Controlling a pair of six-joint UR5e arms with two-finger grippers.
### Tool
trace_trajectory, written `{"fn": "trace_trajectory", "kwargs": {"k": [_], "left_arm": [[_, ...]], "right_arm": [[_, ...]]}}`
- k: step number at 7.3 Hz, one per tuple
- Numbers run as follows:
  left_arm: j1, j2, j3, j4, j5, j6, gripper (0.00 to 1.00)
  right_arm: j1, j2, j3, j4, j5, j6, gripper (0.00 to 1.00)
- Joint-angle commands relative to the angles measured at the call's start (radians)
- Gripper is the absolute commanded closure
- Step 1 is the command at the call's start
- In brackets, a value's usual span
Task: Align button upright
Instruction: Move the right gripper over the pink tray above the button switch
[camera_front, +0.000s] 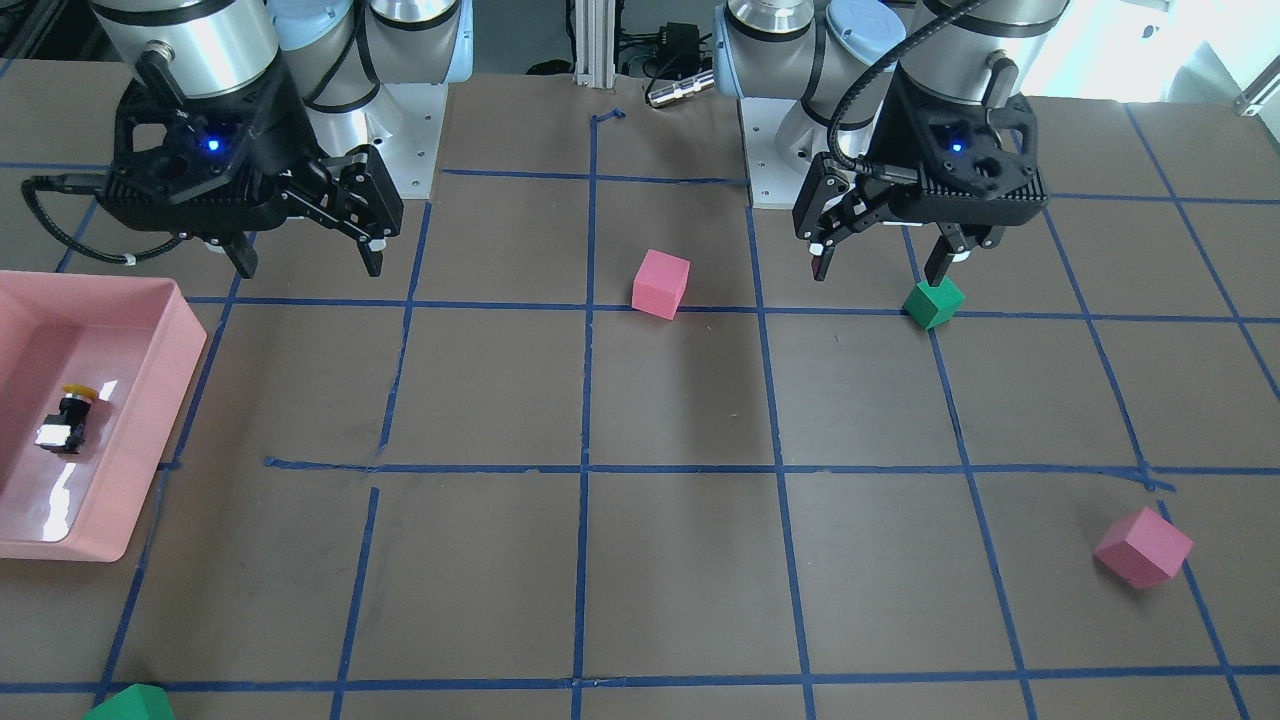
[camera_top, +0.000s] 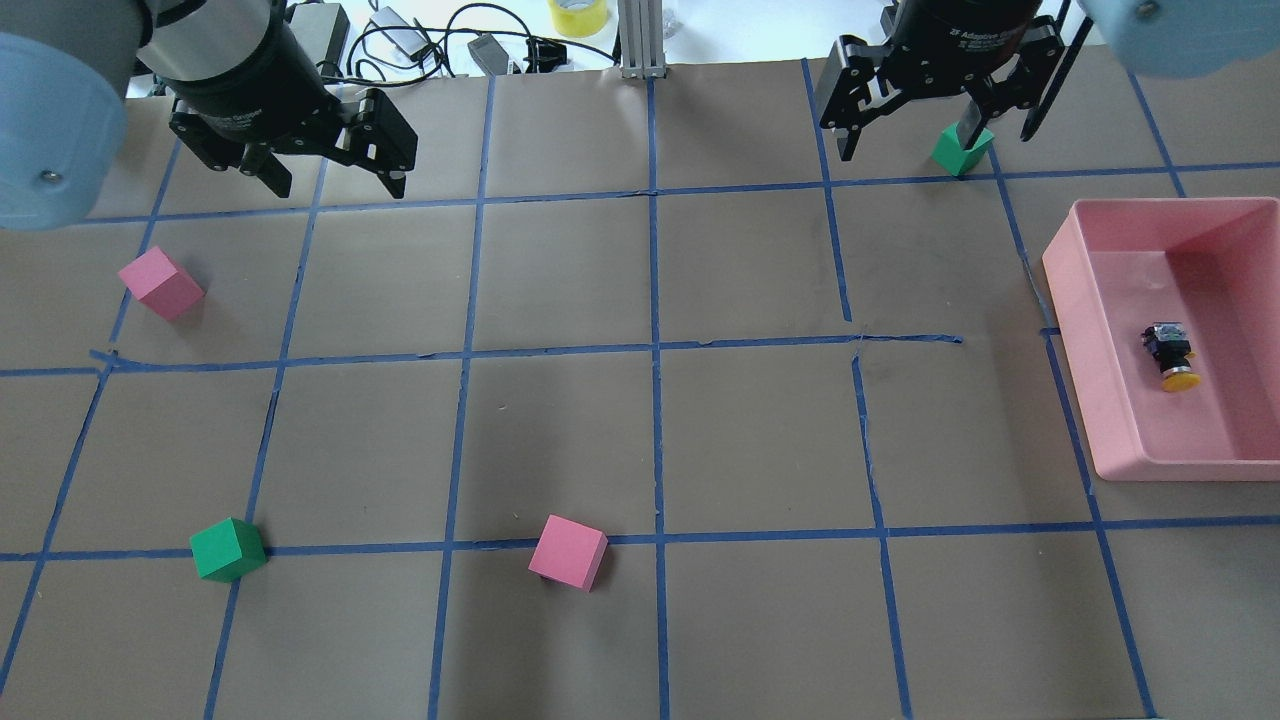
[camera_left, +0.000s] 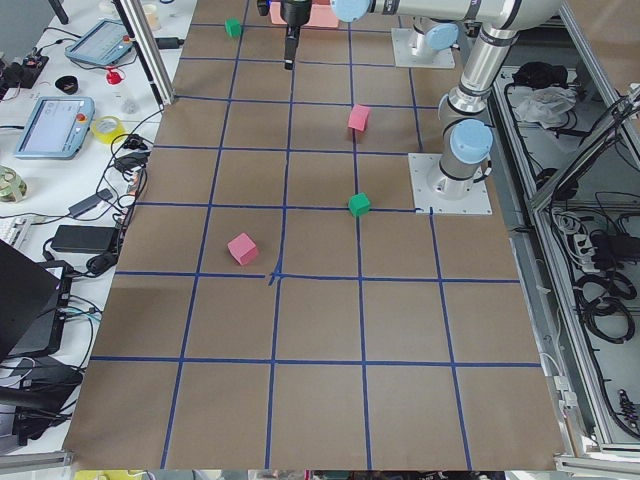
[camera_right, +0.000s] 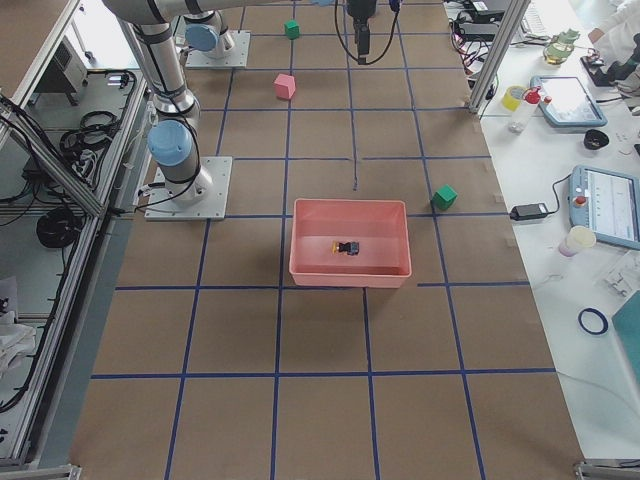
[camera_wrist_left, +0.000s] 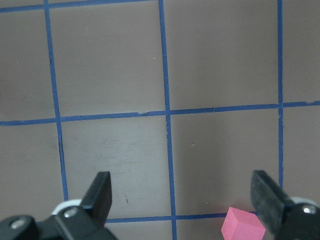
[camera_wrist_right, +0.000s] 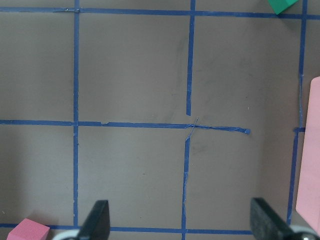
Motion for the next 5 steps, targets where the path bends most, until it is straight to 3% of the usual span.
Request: {"fn": "trace_trajectory", "kwargs": {"k": [1, 3, 5], "left_arm": [[0.0, 0.0, 0.0, 0.0, 0.0, 0.0, 0.0], [0.0, 0.0, 0.0, 0.002, 0.0, 0.0, 0.0], [-0.001, 0.0, 0.0, 0.002, 0.0, 0.0, 0.0]], "right_arm": [[-0.001, 0.003, -0.022, -0.003, 0.004, 0.002, 0.0], [-0.048, 0.0, 0.0, -0.006, -0.014, 0.005, 0.0], [-0.181, 0.009, 0.007, 0.003, -0.014, -0.036, 0.0]]}}
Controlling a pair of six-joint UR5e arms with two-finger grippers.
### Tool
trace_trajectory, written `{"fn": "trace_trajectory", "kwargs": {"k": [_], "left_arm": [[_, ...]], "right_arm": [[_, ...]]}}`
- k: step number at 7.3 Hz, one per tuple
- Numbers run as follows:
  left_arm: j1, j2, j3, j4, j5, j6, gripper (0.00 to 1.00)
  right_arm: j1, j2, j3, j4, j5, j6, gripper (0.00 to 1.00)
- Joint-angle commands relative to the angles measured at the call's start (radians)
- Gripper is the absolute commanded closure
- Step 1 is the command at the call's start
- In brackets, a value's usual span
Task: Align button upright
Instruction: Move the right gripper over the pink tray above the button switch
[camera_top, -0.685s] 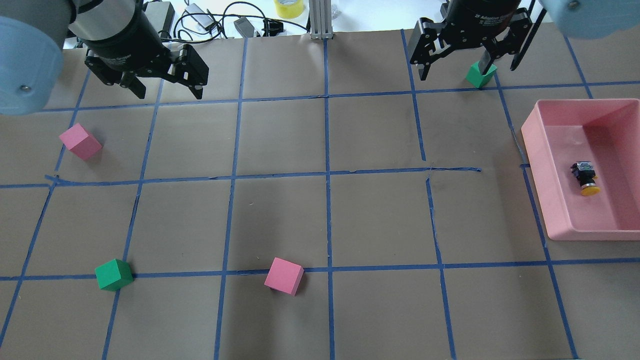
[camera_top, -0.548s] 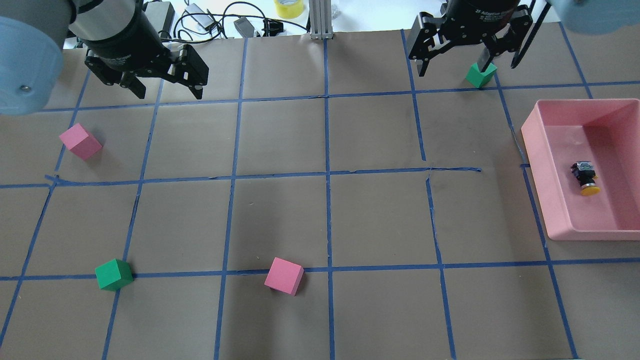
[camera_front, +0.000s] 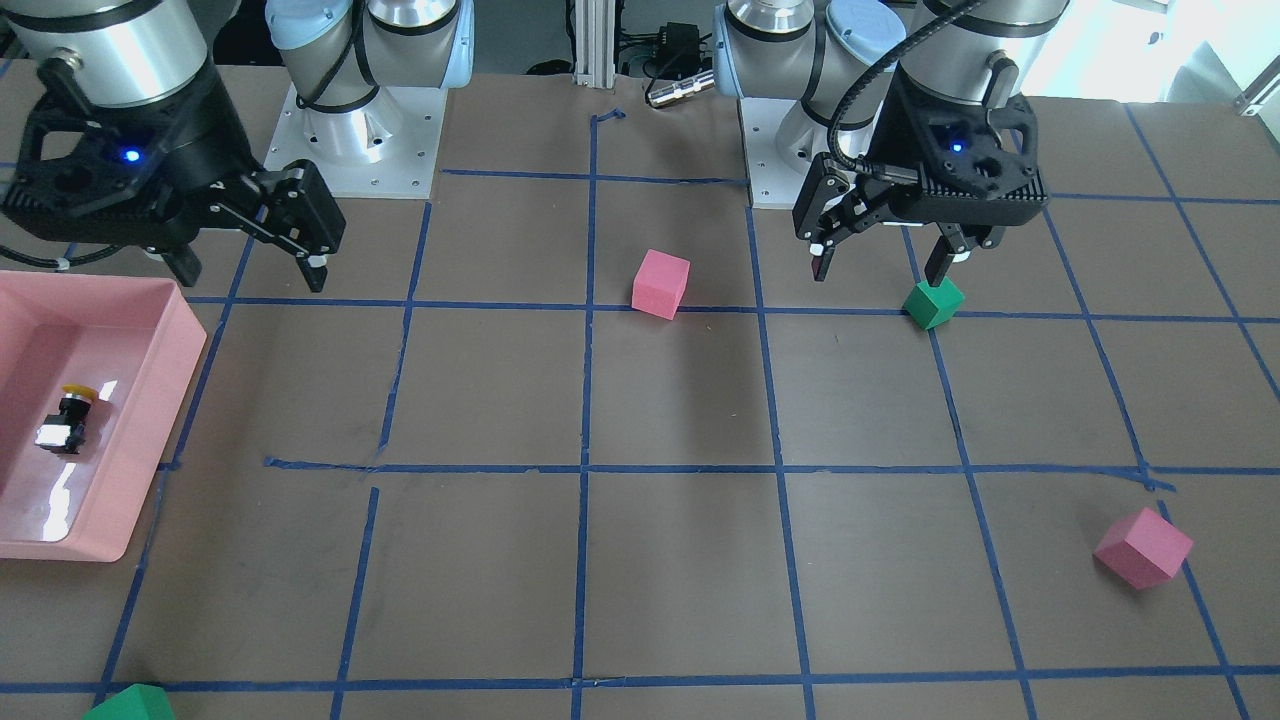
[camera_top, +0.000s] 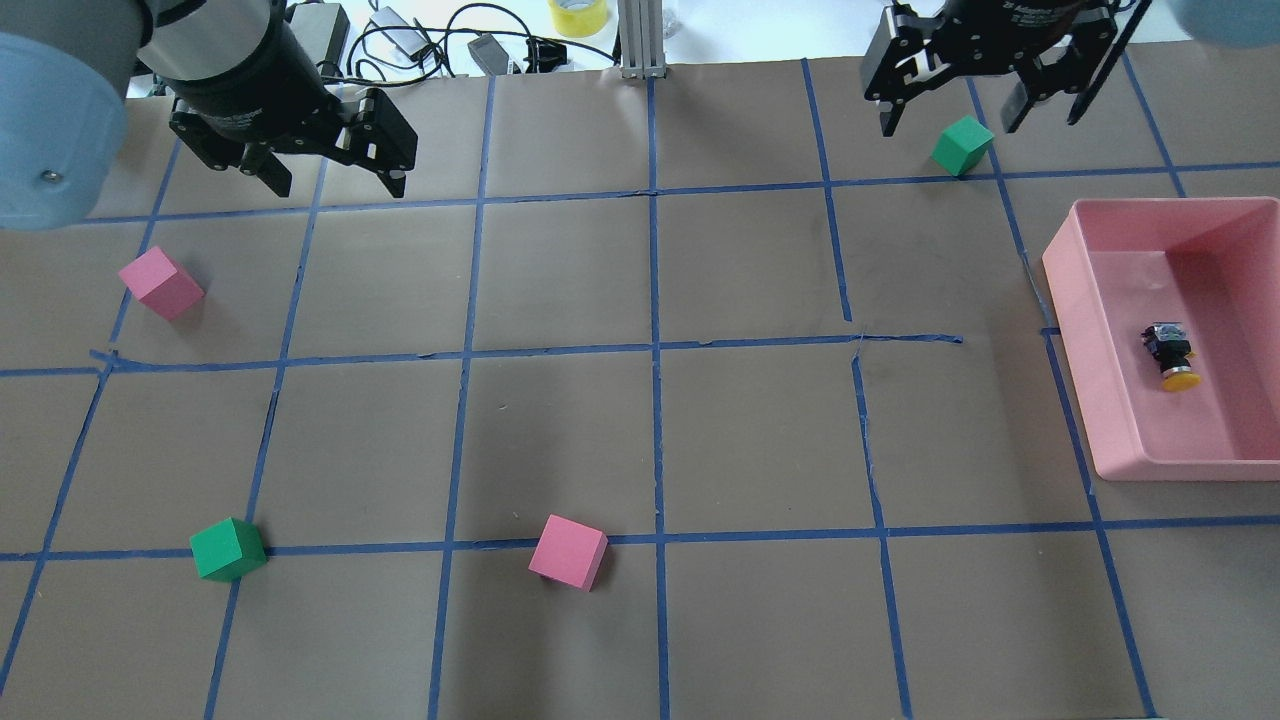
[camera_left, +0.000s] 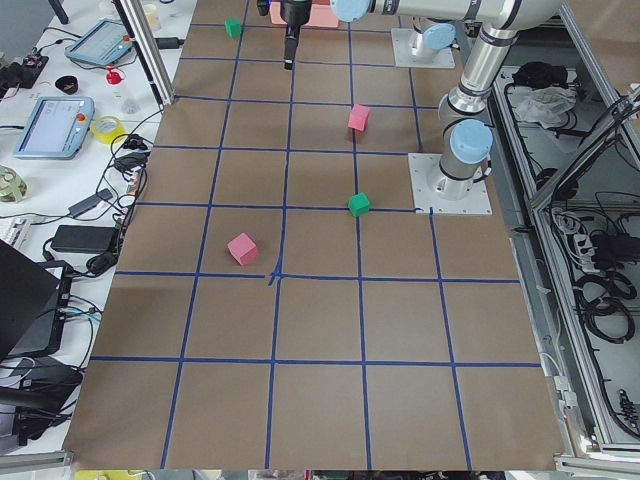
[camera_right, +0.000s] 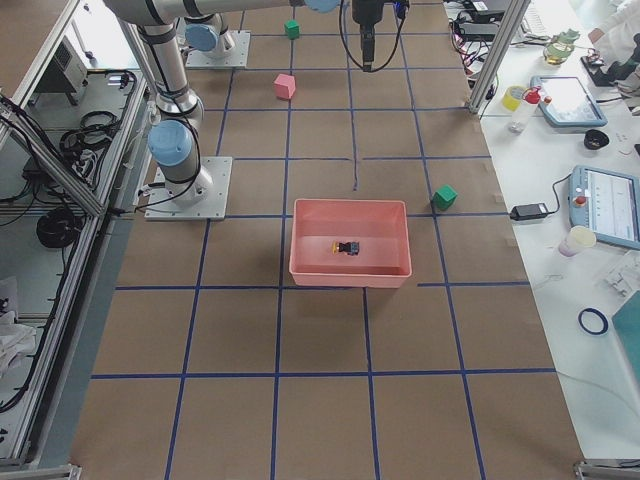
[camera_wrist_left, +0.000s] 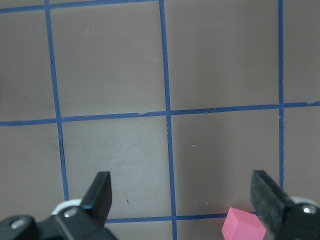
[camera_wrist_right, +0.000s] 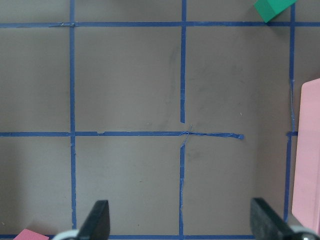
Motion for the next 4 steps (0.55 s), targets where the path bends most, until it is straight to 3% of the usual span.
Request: {"fn": "trace_trajectory", "kwargs": {"k": [1, 4], "left_arm": [[0.001, 0.0, 0.0, 0.0, 0.0, 0.0, 0.0], [0.001, 0.0, 0.0, 0.0, 0.0, 0.0, 0.0]], "right_arm": [[-0.188, 0.005, 0.023, 0.019, -0.002, -0.135, 0.0], [-0.379, 0.019, 0.133, -0.028, -0.004, -0.317, 0.0]]}}
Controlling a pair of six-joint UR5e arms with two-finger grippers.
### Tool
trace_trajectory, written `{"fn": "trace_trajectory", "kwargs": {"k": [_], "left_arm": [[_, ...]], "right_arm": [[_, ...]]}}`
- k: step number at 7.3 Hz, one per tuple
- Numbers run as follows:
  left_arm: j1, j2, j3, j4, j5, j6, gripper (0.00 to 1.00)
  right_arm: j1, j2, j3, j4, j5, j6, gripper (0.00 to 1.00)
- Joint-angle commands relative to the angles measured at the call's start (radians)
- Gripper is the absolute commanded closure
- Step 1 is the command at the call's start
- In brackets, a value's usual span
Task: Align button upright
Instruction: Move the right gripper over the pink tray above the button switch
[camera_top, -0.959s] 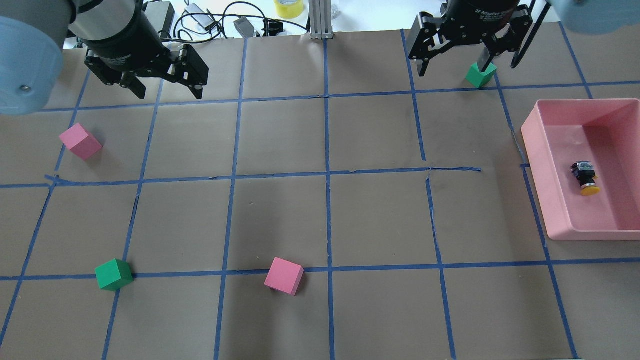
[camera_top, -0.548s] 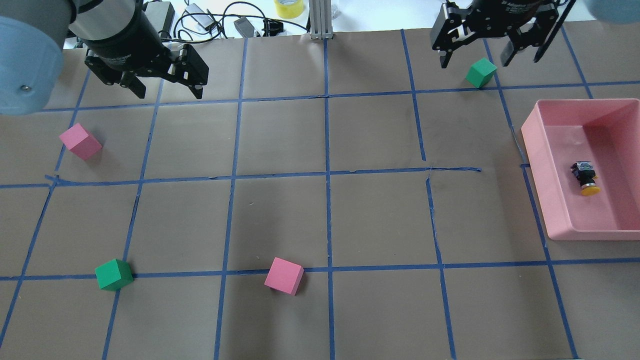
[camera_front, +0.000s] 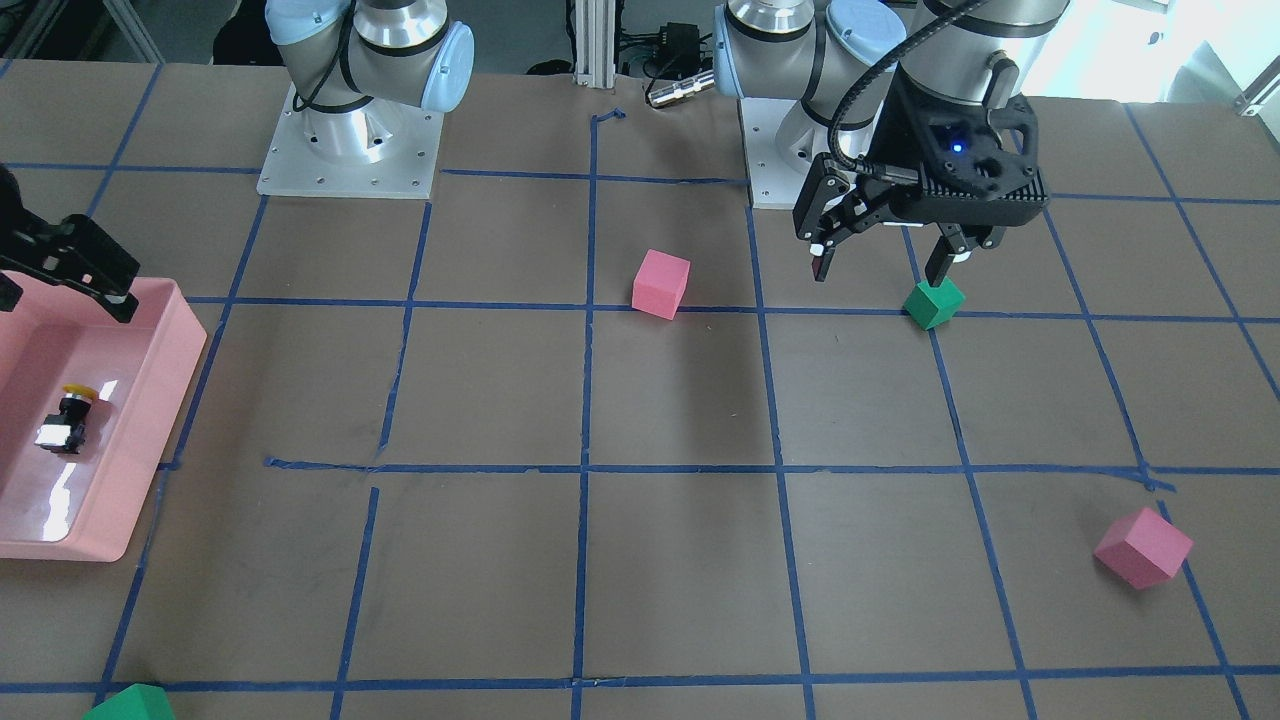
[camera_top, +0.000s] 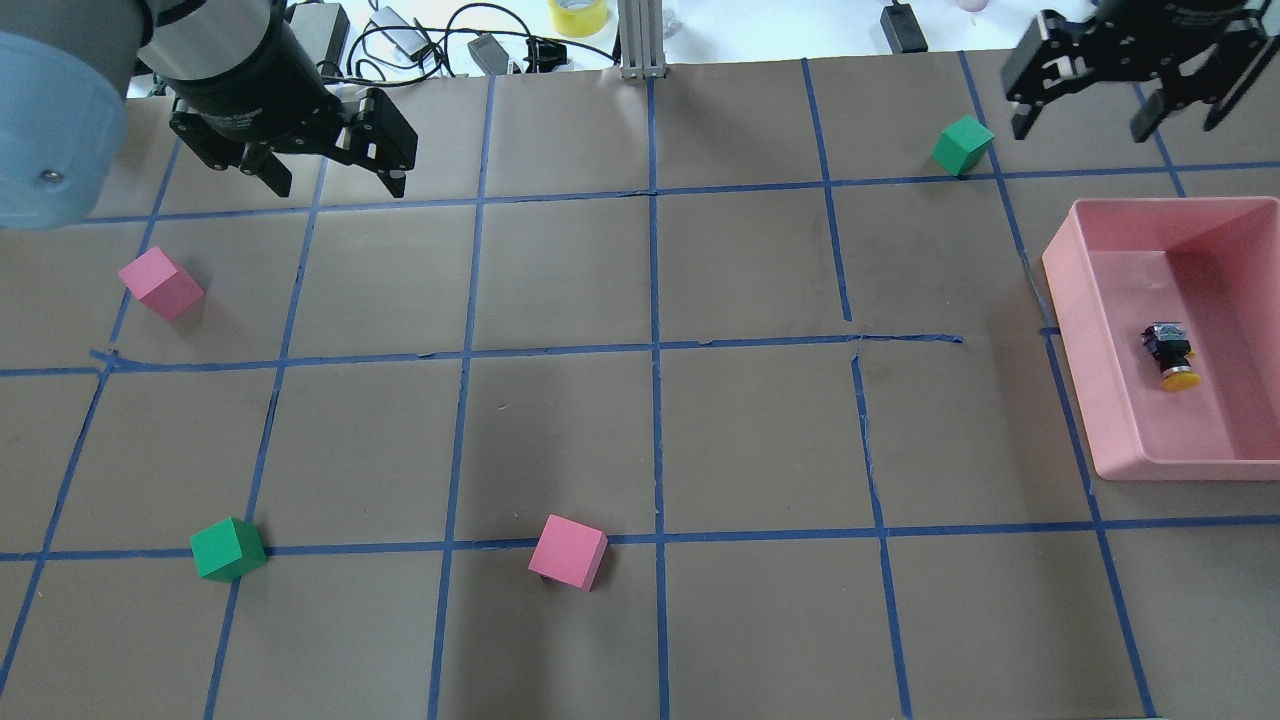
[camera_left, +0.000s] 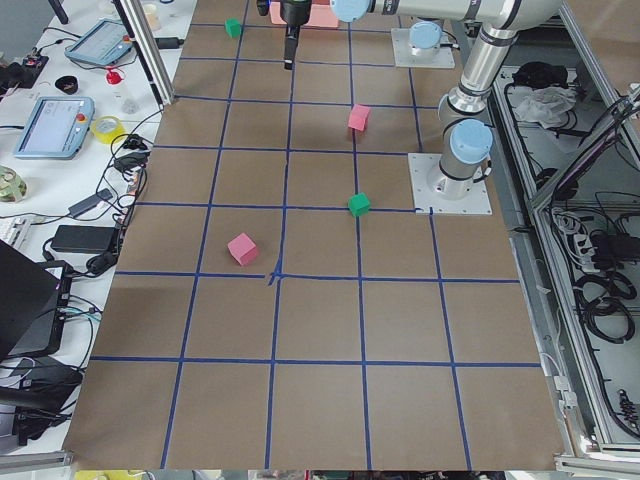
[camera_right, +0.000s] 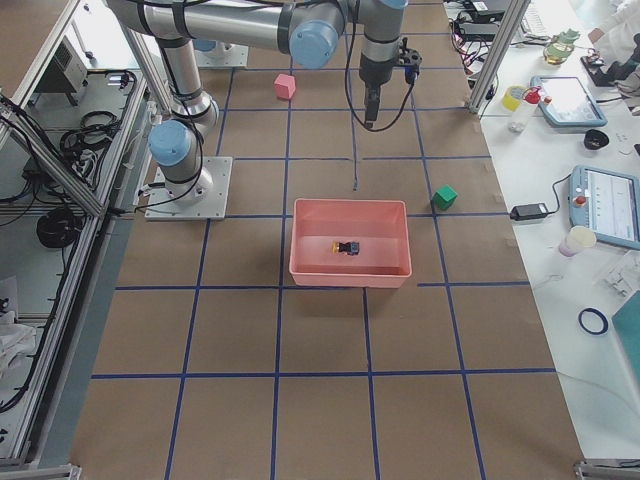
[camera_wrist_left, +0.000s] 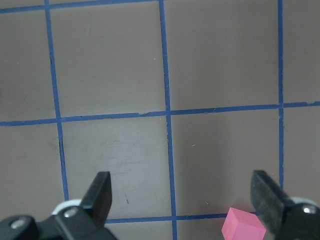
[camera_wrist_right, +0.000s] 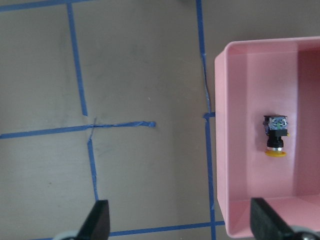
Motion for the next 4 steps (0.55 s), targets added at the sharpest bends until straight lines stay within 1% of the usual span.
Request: {"fn": "trace_trajectory", "kwargs": {"k": [1, 2, 3, 4], "left_arm": [[-0.001, 0.0, 0.0, 0.0, 0.0, 0.0, 0.0], [0.0, 0.0, 0.0, -0.002, -0.002, 0.0, 0.0], [-0.001, 0.0, 0.0, 0.0, -0.002, 0.0, 0.0], [0.0, -0.001, 0.0, 0.0, -0.002, 0.0, 0.0]], "right_arm": [[-0.112, 0.015, 0.057, -0.035, -0.018, -0.085, 0.0], [-0.146, 0.026, 0.071, -0.089, -0.024, -0.107, 0.0], [-0.17, 0.046, 0.092, -0.208, -0.032, -0.128, 0.0], [-0.201, 0.061, 0.106, -0.262, -0.039, -0.145, 0.0]]}}
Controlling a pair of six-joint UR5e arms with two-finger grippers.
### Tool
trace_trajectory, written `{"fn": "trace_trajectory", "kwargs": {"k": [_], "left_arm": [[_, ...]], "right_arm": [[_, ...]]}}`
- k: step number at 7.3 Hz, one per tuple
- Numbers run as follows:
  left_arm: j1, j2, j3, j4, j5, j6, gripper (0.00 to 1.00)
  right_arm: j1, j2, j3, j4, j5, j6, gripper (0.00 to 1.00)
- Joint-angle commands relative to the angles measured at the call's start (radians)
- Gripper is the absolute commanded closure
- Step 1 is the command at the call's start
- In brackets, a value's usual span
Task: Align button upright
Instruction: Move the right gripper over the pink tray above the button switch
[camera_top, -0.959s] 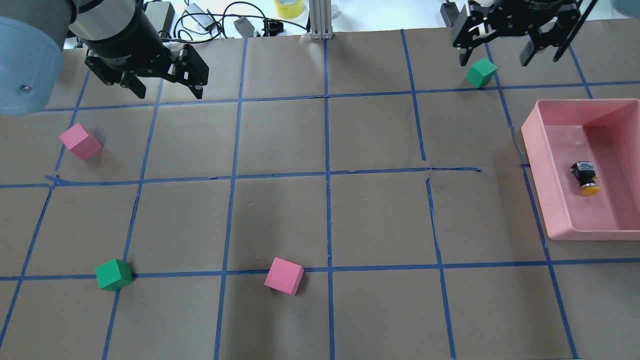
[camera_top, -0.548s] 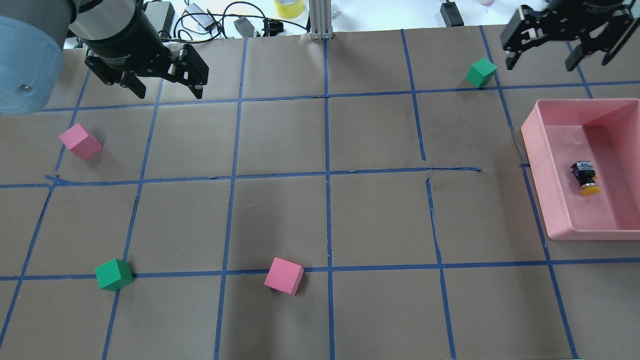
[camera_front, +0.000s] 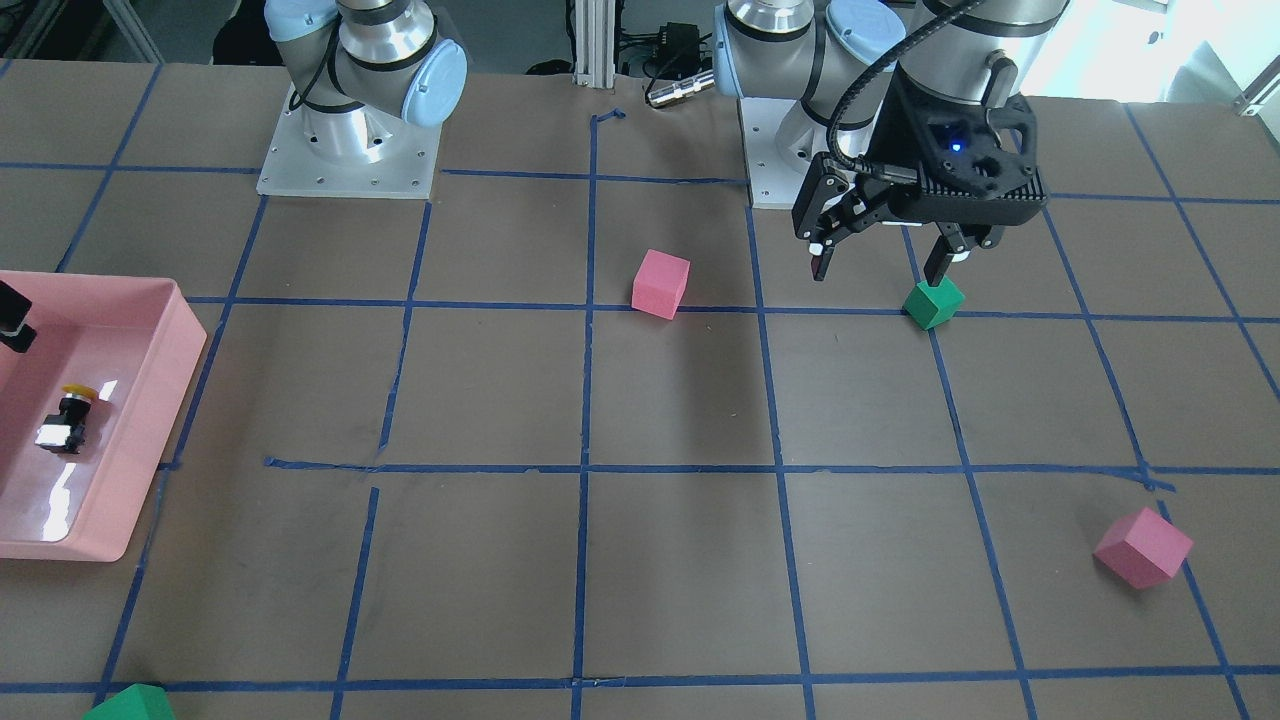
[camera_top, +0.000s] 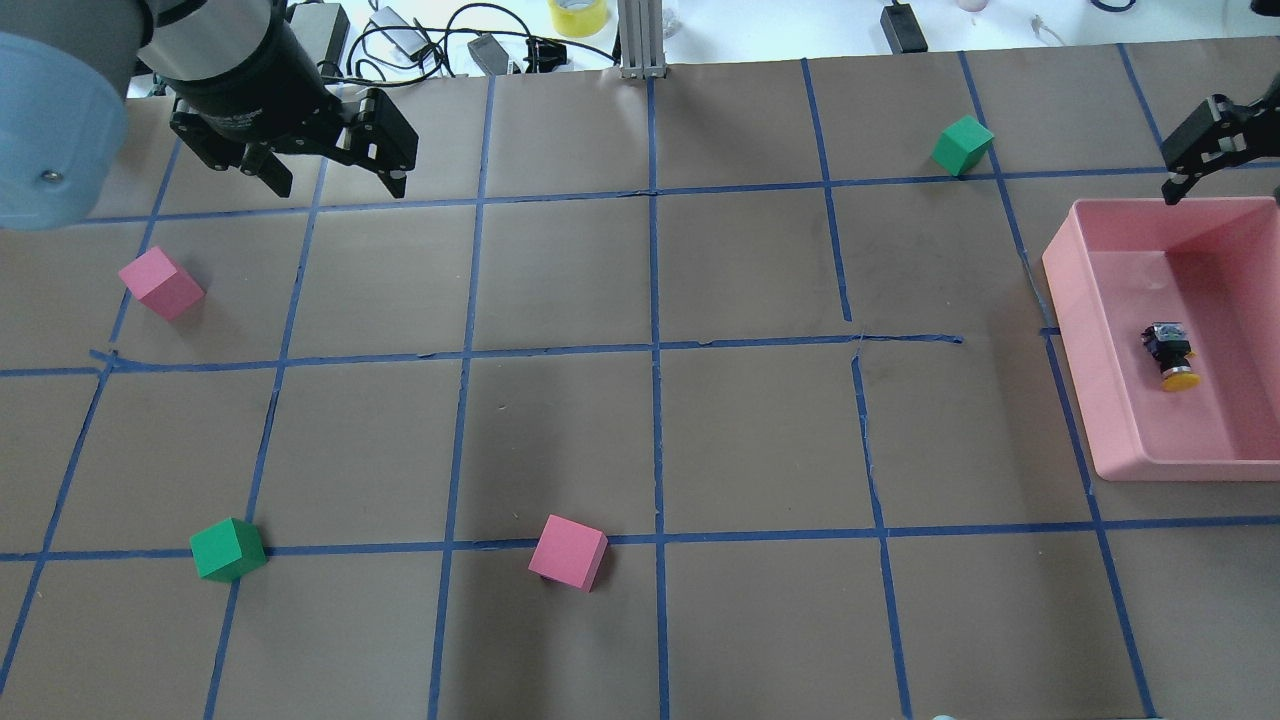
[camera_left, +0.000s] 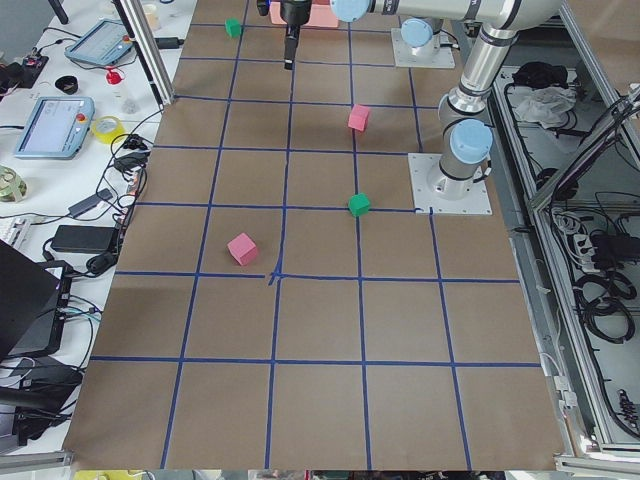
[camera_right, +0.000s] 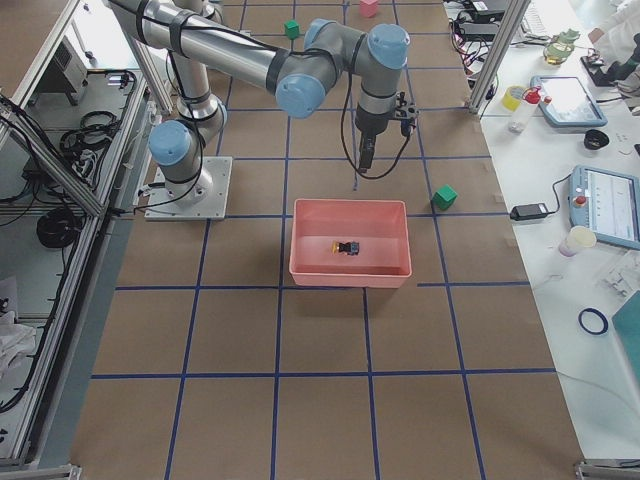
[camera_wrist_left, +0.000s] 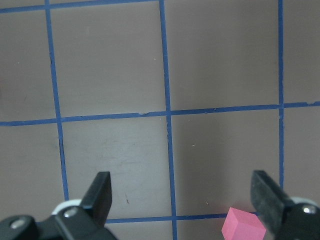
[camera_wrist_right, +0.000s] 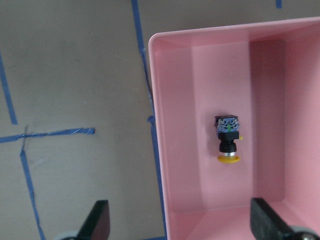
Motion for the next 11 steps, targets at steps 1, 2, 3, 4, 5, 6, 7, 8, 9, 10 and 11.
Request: {"fn": "trace_trajectory", "kwargs": {"k": [1, 2, 3, 4, 5, 6, 7, 8, 9, 10, 11], "left_arm": [[0.001, 0.0, 0.0, 0.002, 0.0, 0.0, 0.0], [0.001, 0.0, 0.003, 0.002, 0.0, 0.0, 0.0], [-0.001, 0.0, 0.003, 0.002, 0.0, 0.0, 0.0], [0.001, 0.0, 0.003, 0.002, 0.001, 0.002, 0.0], [0.001, 0.0, 0.003, 0.002, 0.001, 0.002, 0.0], [0.001, 0.0, 0.003, 0.002, 0.0, 0.0, 0.0], [0.001, 0.0, 0.003, 0.002, 0.001, 0.002, 0.0], [0.001, -0.001, 0.003, 0.002, 0.0, 0.002, 0.0], [0.001, 0.0, 0.003, 0.0, 0.003, 0.002, 0.0], [0.001, 0.0, 0.002, 0.0, 0.003, 0.002, 0.0], [0.001, -0.001, 0.002, 0.0, 0.004, 0.002, 0.0]], "right_arm": [[-0.074, 0.038, 0.039, -0.091, -0.005, -0.05, 0.0], [-0.084, 0.061, 0.06, -0.111, -0.005, -0.056, 0.0], [-0.089, 0.072, 0.078, -0.196, -0.005, -0.066, 0.0], [-0.09, 0.08, 0.104, -0.211, 0.006, -0.067, 0.0], [-0.09, 0.11, 0.134, -0.264, 0.01, -0.078, 0.0], [-0.09, 0.119, 0.169, -0.328, 0.012, -0.151, 0.0], [-0.09, 0.121, 0.19, -0.347, 0.013, -0.167, 0.0], [-0.09, 0.127, 0.206, -0.349, 0.015, -0.181, 0.0], [-0.092, 0.136, 0.209, -0.357, 0.016, -0.182, 0.0], [-0.101, 0.149, 0.211, -0.357, 0.016, -0.182, 0.0], [-0.102, 0.161, 0.211, -0.357, 0.018, -0.182, 0.0]]}}
